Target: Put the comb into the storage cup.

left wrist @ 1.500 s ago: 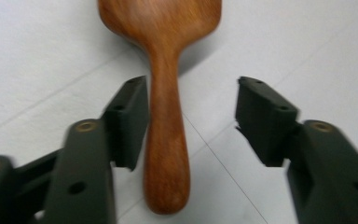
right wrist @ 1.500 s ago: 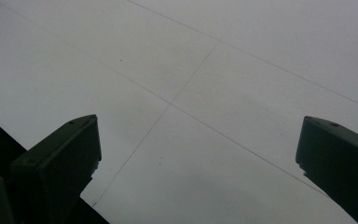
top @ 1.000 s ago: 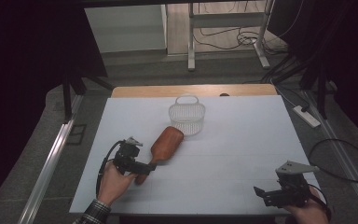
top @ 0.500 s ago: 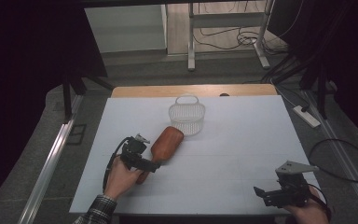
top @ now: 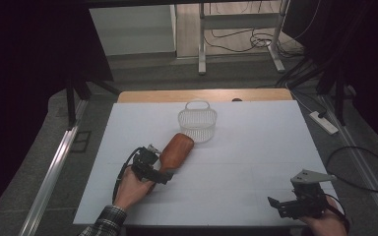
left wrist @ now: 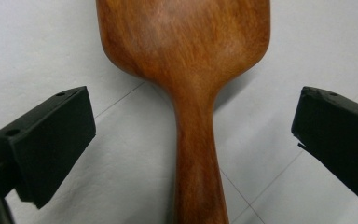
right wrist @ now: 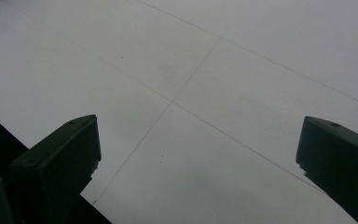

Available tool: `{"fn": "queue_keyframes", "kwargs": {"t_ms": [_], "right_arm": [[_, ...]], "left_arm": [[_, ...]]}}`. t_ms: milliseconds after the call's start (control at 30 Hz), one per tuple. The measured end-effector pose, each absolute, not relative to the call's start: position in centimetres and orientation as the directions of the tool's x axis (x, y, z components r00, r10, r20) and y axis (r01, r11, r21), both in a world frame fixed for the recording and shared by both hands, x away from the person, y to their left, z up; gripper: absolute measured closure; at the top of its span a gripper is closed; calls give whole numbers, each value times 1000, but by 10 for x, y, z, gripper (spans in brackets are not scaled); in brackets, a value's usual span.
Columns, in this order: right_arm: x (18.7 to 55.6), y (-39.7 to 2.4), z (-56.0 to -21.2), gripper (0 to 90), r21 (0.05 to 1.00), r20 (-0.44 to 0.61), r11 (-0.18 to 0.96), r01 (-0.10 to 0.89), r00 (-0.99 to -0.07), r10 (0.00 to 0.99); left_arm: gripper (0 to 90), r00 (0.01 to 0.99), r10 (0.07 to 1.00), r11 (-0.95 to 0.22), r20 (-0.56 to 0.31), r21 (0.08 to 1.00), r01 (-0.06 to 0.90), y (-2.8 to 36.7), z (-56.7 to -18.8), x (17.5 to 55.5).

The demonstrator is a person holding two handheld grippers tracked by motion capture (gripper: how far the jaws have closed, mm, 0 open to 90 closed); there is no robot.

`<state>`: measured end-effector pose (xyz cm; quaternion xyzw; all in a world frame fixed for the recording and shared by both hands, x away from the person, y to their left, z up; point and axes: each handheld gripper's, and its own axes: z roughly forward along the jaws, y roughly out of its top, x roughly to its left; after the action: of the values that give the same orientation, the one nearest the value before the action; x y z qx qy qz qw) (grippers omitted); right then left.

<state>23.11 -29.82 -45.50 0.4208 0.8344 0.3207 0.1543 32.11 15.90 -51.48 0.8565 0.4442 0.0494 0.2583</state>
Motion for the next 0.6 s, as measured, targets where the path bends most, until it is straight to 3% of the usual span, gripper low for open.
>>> {"fn": "queue_keyframes", "kwargs": {"t_ms": [367, 400, 600], "right_arm": [[231, -298, -455, 0, 665, 10, 443, 602, -600, 800], [231, -298, -455, 0, 664, 10, 443, 602, -600, 800], [231, -298, -455, 0, 662, 9, 447, 602, -602, 798]], "left_arm": [[2, 587, 800, -477, -128, 460, 749, 156, -516, 323], [29, 588, 800, -482, -119, 456, 748, 156, -516, 322], [377, 600, 790, -494, -124, 450, 744, 157, -515, 321]]}}
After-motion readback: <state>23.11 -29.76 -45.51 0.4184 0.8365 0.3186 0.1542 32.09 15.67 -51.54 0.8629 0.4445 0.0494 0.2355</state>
